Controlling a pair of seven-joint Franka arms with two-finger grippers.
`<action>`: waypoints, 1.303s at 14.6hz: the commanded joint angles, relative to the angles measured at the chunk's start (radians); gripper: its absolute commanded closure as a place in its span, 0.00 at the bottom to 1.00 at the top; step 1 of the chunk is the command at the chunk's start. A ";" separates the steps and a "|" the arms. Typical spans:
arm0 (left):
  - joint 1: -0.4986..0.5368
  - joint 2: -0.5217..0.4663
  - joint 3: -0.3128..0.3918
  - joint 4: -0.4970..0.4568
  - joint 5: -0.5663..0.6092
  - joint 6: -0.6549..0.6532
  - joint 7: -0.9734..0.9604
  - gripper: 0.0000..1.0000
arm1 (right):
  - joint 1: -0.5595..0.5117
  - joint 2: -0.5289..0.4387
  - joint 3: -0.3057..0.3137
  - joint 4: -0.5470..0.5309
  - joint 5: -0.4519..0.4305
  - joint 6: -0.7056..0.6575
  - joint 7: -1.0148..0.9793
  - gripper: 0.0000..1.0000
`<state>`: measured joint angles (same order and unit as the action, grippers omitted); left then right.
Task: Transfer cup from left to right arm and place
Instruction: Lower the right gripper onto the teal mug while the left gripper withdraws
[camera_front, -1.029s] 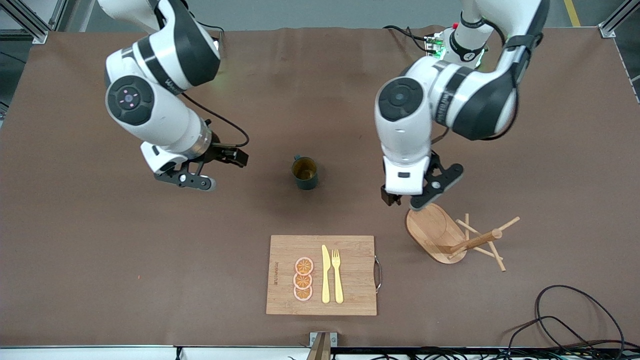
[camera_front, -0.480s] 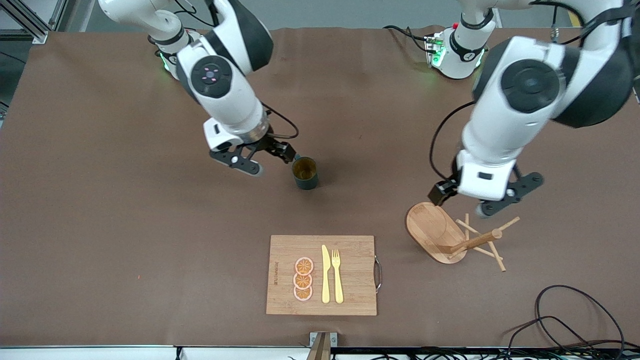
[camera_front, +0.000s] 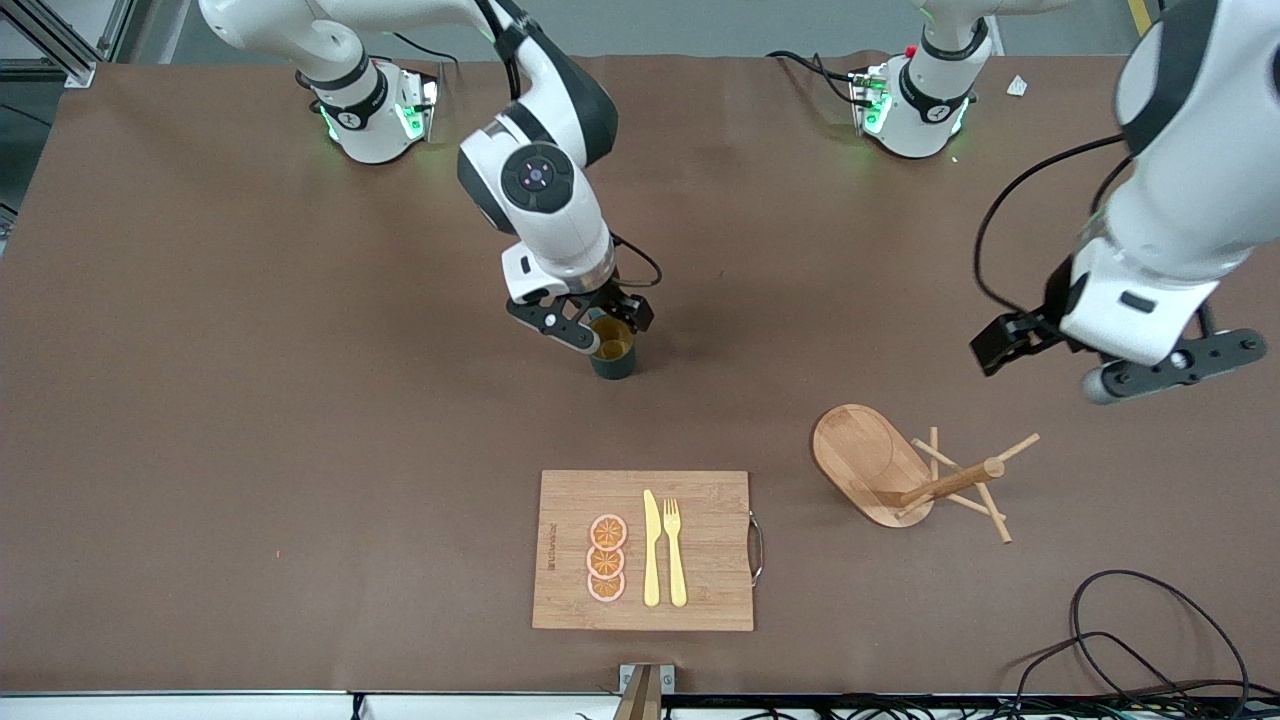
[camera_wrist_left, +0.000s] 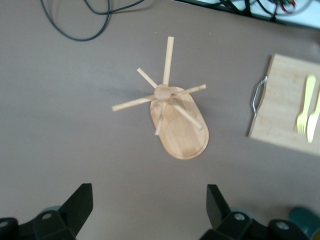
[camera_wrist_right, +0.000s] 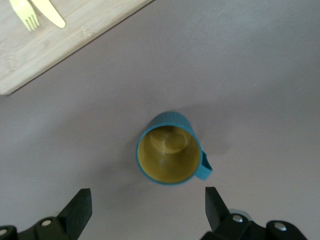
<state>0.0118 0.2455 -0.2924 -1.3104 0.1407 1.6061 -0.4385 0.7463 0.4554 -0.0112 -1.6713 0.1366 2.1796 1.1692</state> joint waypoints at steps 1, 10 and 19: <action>0.019 -0.084 0.027 -0.036 -0.035 -0.044 0.147 0.00 | -0.001 0.029 -0.010 0.007 -0.005 0.013 0.013 0.00; 0.023 -0.170 0.196 -0.041 -0.130 -0.147 0.435 0.00 | 0.004 0.146 -0.009 0.067 0.008 0.089 0.047 0.00; 0.022 -0.216 0.200 -0.075 -0.116 -0.158 0.494 0.00 | 0.038 0.186 -0.009 0.071 0.011 0.155 0.101 0.09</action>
<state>0.0329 0.0743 -0.0963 -1.3418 0.0275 1.4495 0.0313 0.7737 0.6254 -0.0182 -1.6118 0.1374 2.3192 1.2481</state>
